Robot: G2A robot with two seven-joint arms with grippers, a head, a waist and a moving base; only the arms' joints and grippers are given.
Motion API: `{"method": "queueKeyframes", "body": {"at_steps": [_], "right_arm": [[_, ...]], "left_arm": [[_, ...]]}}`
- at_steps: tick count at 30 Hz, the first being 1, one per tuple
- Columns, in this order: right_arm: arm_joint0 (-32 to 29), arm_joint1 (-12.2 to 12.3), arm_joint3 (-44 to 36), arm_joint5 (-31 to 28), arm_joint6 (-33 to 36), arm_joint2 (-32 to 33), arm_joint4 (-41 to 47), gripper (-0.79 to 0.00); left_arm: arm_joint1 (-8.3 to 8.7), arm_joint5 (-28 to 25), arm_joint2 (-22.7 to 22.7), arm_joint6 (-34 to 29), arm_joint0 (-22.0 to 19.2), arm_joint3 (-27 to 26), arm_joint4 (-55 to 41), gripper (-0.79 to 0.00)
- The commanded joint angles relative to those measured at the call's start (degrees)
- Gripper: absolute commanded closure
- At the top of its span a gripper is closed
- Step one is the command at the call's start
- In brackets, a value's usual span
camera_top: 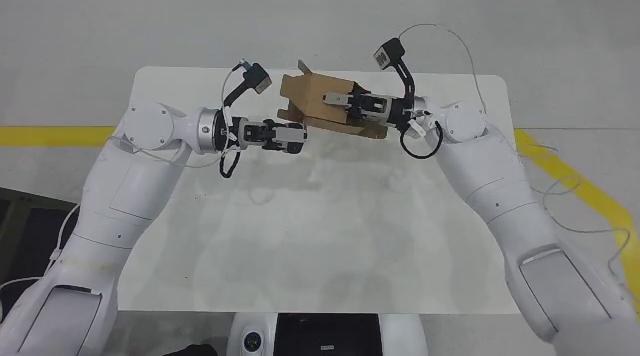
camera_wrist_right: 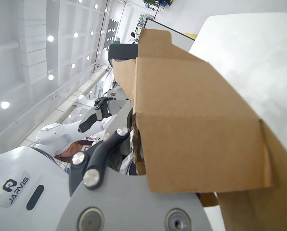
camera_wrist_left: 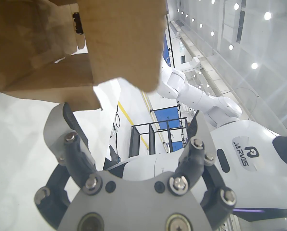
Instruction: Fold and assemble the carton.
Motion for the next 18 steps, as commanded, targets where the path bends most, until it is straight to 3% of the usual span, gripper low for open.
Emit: {"method": "queueKeyframes", "body": {"at_steps": [1,9,18], "right_arm": [[-0.19,0.52,0.38,1.63,2.24,1.20,0.64,0.000],[-2.50,2.94,-1.73,5.44,10.97,6.15,1.76,0.000],[-4.98,4.44,-6.81,8.96,13.78,9.04,1.05,0.000]], "left_arm": [[0.19,-0.39,-0.80,0.36,0.01,0.39,0.53,-0.785],[1.15,-2.70,-3.57,5.36,0.54,2.25,9.24,-0.785],[1.20,-2.13,-0.79,14.68,0.54,1.91,27.24,-0.785]]}}
